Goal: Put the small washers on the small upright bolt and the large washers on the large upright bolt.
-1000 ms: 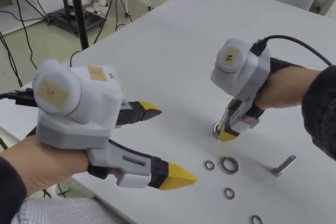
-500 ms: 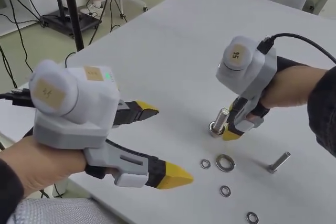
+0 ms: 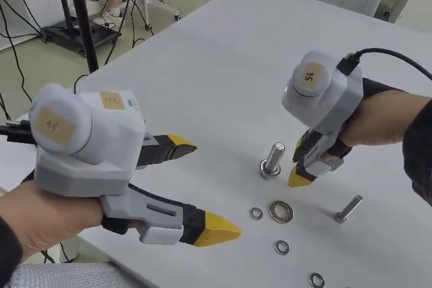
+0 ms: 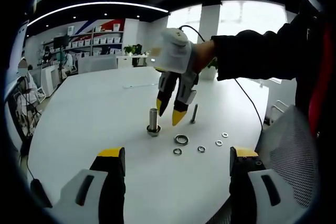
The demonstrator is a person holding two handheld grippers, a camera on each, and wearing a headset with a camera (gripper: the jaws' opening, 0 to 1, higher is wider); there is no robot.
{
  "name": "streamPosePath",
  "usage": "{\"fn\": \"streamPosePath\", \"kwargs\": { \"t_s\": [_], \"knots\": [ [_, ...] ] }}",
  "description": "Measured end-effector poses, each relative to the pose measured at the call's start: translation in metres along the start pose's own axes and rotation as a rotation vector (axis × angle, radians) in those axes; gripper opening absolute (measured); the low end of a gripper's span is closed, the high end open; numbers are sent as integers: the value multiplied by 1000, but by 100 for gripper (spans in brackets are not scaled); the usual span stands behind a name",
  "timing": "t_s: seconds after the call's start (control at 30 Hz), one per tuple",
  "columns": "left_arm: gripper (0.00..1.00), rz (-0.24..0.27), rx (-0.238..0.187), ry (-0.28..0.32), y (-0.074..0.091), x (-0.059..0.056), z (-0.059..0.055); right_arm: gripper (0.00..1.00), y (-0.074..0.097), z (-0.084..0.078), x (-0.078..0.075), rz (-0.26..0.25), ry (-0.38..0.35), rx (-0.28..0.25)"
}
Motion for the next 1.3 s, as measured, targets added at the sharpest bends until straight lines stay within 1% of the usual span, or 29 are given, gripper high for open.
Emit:
{"fn": "streamPosePath", "kwargs": {
  "t_s": [0.03,0.1,0.23,0.4,0.5,0.53,0.7,0.93,1.13,1.3],
  "knots": [
    [81,-2,1,0,0,0,0,31,1,-1,2,0,0,-1],
    [81,-3,3,-3,-1,-1,0,31,0,-2,0,0,1,-1],
    [81,-5,2,-6,0,-1,2,31,1,-5,3,5,-4,-4],
    [81,-8,5,-13,0,-1,3,31,6,-9,14,2,-4,-6],
    [81,-11,4,-17,-1,-2,4,30,5,-9,15,10,-8,-13],
    [81,-11,5,-19,-1,-2,4,30,6,-10,18,11,-8,-13],
    [81,-11,4,-25,0,-4,6,30,2,-13,28,19,-4,-8],
    [81,-9,-1,-34,2,-5,9,30,0,-12,36,25,-2,-15],
    [81,-8,-5,-38,2,-6,10,30,-9,-12,43,31,-2,-16],
    [81,-8,-4,-36,3,-6,8,30,-17,-12,47,43,-5,-10]
  ]
}}
Point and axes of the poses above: the centre of the closed fingertips' face, and the gripper's own axes: y roughly backward along the fingers, x roughly to its left, z roughly out of its top, the point moved 4 cm from there along y, roughly backward along the fingers, and after that the axes turned 8 degrees about -y, right-handed, at the moved point
